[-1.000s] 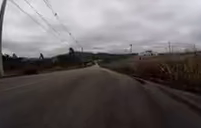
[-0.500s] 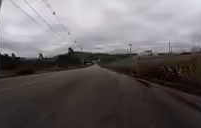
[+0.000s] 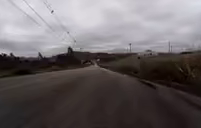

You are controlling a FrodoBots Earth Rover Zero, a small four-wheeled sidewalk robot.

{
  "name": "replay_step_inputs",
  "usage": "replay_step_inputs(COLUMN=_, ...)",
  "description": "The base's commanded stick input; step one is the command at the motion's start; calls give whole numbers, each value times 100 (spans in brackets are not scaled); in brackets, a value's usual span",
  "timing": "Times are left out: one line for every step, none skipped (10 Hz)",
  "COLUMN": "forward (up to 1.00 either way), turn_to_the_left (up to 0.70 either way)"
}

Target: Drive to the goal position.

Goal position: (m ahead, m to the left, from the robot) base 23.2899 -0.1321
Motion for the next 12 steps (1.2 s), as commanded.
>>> replay_step_inputs(forward=70, turn_to_the_left=0)
replay_step_inputs(forward=70, turn_to_the_left=0)
replay_step_inputs(forward=70, turn_to_the_left=0)
replay_step_inputs(forward=70, turn_to_the_left=0)
replay_step_inputs(forward=70, turn_to_the_left=0)
replay_step_inputs(forward=70, turn_to_the_left=0)
replay_step_inputs(forward=70, turn_to_the_left=0)
replay_step_inputs(forward=70, turn_to_the_left=0)
replay_step_inputs(forward=70, turn_to_the_left=0)
replay_step_inputs(forward=70, turn_to_the_left=0)
replay_step_inputs(forward=70, turn_to_the_left=0)
replay_step_inputs(forward=70, turn_to_the_left=0)
